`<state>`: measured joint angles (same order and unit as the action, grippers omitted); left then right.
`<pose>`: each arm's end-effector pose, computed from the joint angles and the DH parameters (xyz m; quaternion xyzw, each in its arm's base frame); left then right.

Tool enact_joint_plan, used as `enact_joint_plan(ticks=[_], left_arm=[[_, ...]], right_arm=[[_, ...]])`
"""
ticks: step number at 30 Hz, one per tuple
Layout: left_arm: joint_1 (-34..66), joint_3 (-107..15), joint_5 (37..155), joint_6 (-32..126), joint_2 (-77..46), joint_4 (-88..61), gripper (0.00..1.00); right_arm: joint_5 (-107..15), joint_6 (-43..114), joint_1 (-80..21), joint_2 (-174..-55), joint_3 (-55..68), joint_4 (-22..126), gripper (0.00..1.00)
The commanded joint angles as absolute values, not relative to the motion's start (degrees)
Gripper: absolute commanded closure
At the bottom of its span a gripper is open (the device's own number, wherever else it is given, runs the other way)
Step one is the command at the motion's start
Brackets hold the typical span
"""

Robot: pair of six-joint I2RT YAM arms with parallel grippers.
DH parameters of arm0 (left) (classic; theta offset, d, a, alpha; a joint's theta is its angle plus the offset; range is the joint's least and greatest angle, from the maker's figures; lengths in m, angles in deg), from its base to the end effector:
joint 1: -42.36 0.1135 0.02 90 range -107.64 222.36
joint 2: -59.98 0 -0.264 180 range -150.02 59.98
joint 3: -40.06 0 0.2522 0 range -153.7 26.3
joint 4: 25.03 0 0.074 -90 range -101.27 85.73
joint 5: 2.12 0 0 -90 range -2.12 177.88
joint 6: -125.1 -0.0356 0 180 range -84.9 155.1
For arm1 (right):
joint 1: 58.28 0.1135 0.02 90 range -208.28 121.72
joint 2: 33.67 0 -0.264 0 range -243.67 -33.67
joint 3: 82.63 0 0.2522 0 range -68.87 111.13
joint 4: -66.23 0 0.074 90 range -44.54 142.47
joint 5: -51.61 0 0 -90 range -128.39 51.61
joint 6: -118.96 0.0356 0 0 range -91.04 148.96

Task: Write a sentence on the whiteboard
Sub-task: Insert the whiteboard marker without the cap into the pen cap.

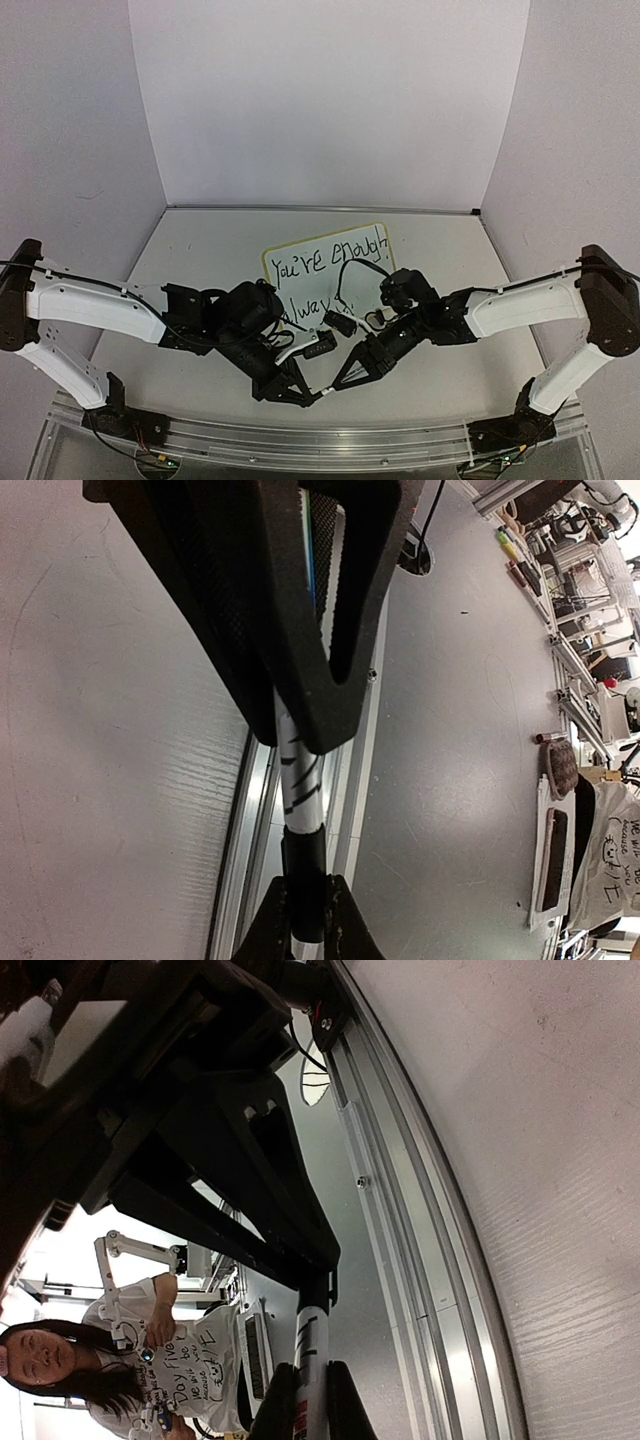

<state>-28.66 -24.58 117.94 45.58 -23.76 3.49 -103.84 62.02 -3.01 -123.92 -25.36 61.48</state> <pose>0.0808 -0.2897 0.2160 0.5349 0.7305 -0.4110 0.1066 0.1460 0.2674 0.1859 0.3791 -0.6953 -0.6063 0.0723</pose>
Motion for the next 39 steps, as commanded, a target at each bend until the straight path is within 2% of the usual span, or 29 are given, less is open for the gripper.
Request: enact_joint_plan(ticks=[1, 19, 25, 27, 29, 31, 34, 36, 39], left_arm=[[-27.66, -31.25, 116.46, 43.84, -22.57, -14.2, 1.0], [-26.36, -35.02, 118.72, 41.66, -24.17, -15.6, 1.0], [-26.03, -33.73, 117.07, 40.92, -23.39, -7.74, 1.0], [-25.39, -31.7, 114.51, 41.36, -21.71, -3.7, 0.92], [-24.62, -27.9, 111.35, 42.81, -19.57, -0.89, 0.74], [-23.47, -24.09, 107.07, 45.11, -16.7, 1.34, 0.56], [-21.81, -18.37, 102.09, 49.41, -12.98, 3.31, 0.35], [-20.14, -15.84, 100.97, 52.24, -10.75, 3.3, 0.26], [-17.84, -12.86, 100.6, 57.17, -8.81, 2.26, 0.2]], right_arm=[[-105.69, 61.91, -0.3, -124.7, -22.03, 67.11, 1.0], [-105.93, 62.68, 1.65, -126.41, -21.39, 68.72, 1.0], [-101.75, 62.47, 0.58, -123.52, -23.16, 68.46, 1.0], [-100.26, 62.7, -1.8, -121.15, -24.81, 68.13, 1.0], [-97.28, 62.16, -5.39, -117.57, -26.4, 65.6, 1.0], [-92.03, 58.79, -10.31, -114.27, -26.52, 56.62, 1.0], [-82.89, 53.53, -14.91, -110.82, -25.56, 44.7, 1.0], [-79.74, 53.25, -17.01, -110.47, -25.77, 42.73, 1.0], [-77.49, 53.78, -18.88, -112.38, -26.39, 42.59, 0.99]])
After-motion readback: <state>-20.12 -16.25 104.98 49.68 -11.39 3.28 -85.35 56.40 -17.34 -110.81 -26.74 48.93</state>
